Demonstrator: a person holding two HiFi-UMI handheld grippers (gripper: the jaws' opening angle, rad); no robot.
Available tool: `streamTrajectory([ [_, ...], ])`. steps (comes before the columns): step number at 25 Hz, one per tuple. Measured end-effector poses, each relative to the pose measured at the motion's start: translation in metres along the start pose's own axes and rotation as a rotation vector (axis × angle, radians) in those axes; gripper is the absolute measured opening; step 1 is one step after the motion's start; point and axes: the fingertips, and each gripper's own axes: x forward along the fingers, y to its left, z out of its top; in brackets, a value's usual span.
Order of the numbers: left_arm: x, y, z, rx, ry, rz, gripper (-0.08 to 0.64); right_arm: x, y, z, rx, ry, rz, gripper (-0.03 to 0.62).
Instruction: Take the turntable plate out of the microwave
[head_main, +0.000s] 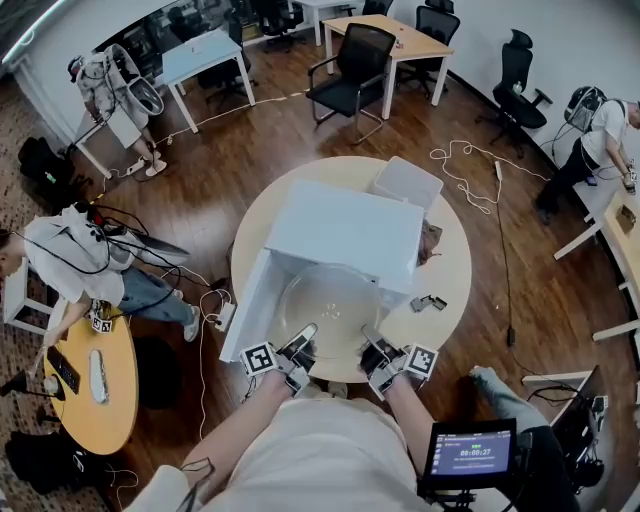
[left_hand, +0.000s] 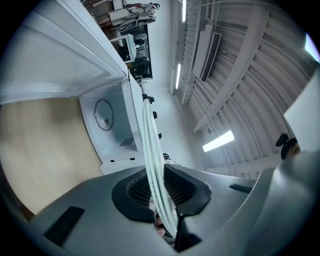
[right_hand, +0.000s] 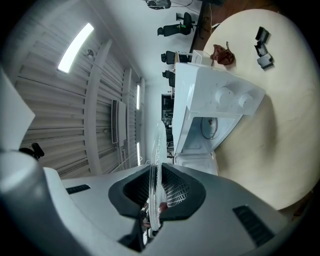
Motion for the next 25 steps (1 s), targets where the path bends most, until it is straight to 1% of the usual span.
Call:
streamTrajectory([
  [3,-0.001,-0.006,-0.002,0.033,0.011,0.005,0.043,-0.001,0.004,0.0,-0.002,0.006,0.013,0.032],
  [10,-0.012,-0.011,0.002,0.048,-0.029,0.022,0.044,0.007,0.012,-0.006,0.006,0.032,0.066,0.032],
  [15,-0.015,-0.012,0.002,0.084,-0.032,0.022,0.046,0.006,0.014,-0.008,0.02,0.032,0.092,0.035],
  [19,-0.017,-0.008,0.007,0.075,-0.03,0.024,0.048,0.003,0.011,-0.005,0.032,0.013,0.088,0.035],
  [23,-0.018,-0.005,0.023,0.058,-0.042,0.027,0.048,0.005,0.012,0.0,0.022,-0.002,0.076,0.035],
  [25,-0.018,-0.007,0.03,0.063,-0.04,0.022,0.048,0.006,0.015,0.001,0.018,-0.013,0.075,0.035],
])
